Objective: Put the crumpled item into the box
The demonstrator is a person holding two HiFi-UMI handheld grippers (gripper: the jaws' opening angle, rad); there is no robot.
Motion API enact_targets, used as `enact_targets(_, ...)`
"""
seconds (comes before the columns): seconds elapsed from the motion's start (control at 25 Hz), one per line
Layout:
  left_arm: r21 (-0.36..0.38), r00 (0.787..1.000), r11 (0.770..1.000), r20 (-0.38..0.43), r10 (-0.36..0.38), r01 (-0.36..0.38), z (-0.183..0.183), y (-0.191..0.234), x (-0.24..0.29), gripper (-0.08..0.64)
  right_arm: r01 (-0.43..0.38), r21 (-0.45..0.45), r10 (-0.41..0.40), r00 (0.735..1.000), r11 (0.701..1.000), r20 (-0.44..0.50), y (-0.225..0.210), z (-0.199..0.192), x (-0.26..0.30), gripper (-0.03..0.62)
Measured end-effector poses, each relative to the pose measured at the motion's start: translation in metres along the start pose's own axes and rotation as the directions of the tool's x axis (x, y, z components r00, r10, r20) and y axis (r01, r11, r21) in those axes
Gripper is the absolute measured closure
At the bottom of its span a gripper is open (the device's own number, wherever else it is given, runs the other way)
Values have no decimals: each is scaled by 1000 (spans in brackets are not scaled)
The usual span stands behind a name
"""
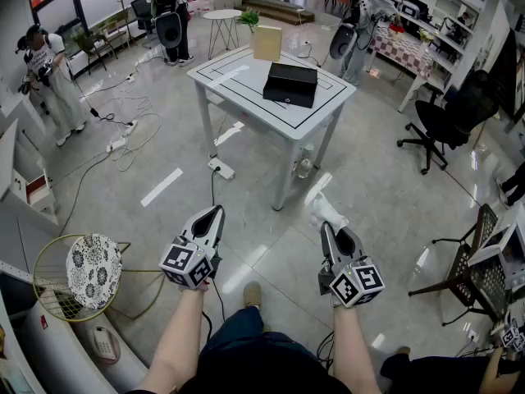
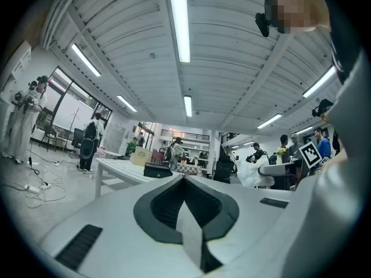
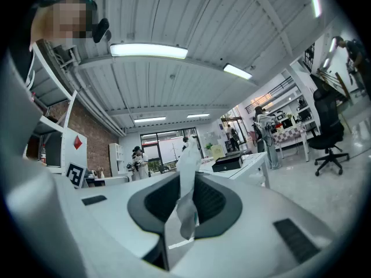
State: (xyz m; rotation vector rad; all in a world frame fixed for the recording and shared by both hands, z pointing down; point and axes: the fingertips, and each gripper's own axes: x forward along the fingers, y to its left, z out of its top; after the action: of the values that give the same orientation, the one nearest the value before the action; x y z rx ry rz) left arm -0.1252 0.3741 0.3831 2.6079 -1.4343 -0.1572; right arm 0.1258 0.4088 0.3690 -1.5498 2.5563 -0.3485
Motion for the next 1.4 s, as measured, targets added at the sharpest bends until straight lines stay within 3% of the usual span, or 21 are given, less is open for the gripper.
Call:
enact_targets(0.56, -14, 1000, 1000, 8, -14, 15, 3, 41, 80, 560, 10, -20, -11, 1000, 1000, -14, -38, 5, 75, 535)
enact_targets(1.4, -11, 997, 997, -15, -72, 72, 4, 103, 170, 560, 85, 33, -86, 996, 996, 12, -86, 3, 166, 535)
